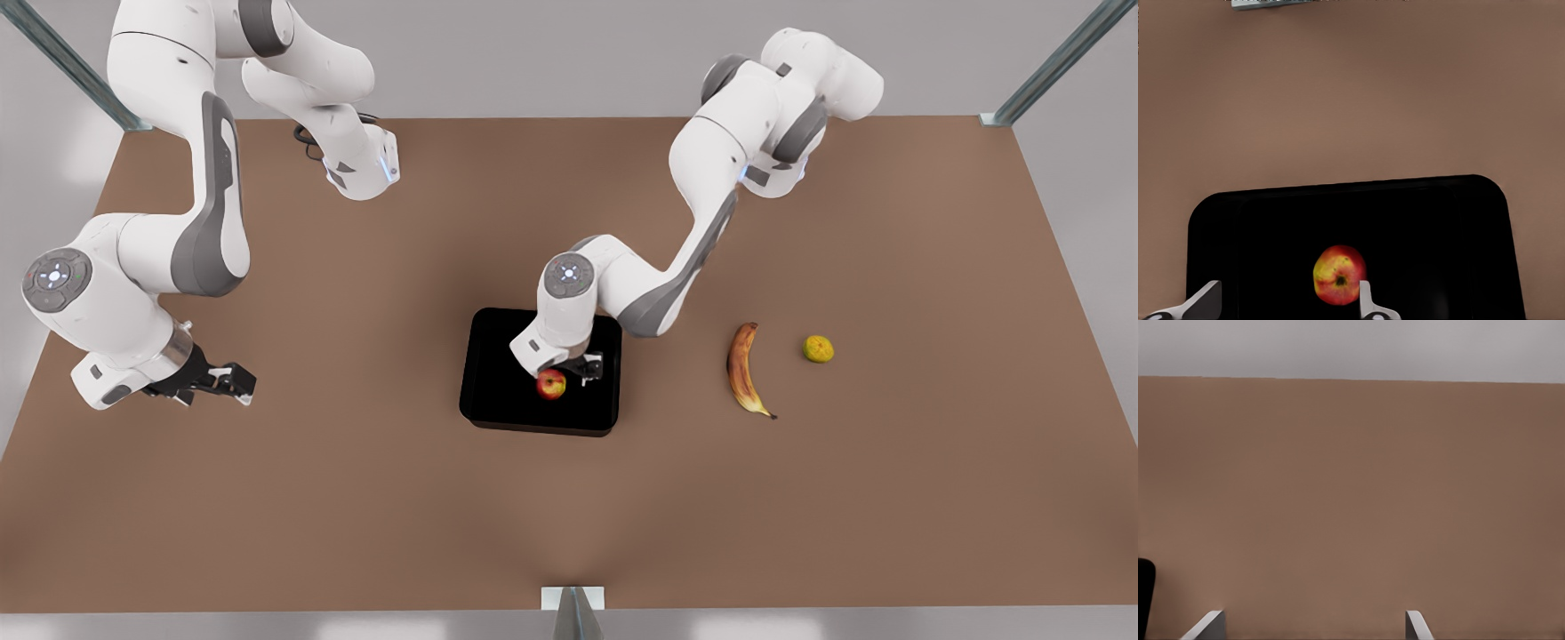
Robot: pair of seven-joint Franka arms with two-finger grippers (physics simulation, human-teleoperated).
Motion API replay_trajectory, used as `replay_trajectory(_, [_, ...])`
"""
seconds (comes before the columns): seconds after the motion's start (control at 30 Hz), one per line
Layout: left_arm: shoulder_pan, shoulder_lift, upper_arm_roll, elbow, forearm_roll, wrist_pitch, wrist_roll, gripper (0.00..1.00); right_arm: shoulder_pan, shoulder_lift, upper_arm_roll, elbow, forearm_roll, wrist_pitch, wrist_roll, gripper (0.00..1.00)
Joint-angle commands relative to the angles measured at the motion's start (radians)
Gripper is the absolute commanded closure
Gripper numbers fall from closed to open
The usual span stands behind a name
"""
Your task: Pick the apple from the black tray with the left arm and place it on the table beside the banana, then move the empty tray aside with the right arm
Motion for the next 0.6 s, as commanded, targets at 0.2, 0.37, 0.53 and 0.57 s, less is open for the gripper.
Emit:
replay_trajectory(0.2, [-0.062,0.079,-0.001,-0.024,0.058,0.134,-0.621,0.00,-0.001,-0.001,0.000,0.001,0.001,-0.019,-0.002,0.00])
replay_trajectory(0.37, [-0.058,0.111,0.002,-0.031,0.060,0.197,-0.543,0.00,-0.001,0.000,0.000,0.001,0.001,-0.019,-0.002,0.00])
replay_trajectory(0.53, [-0.059,0.116,0.009,-0.100,0.058,0.247,-0.434,0.00,-0.001,0.000,0.000,0.001,0.001,-0.019,-0.002,0.00])
replay_trajectory(0.57, [-0.061,0.116,0.009,-0.110,0.060,0.250,-0.432,0.00,-0.001,0.000,0.000,0.001,0.001,-0.019,-0.002,0.00])
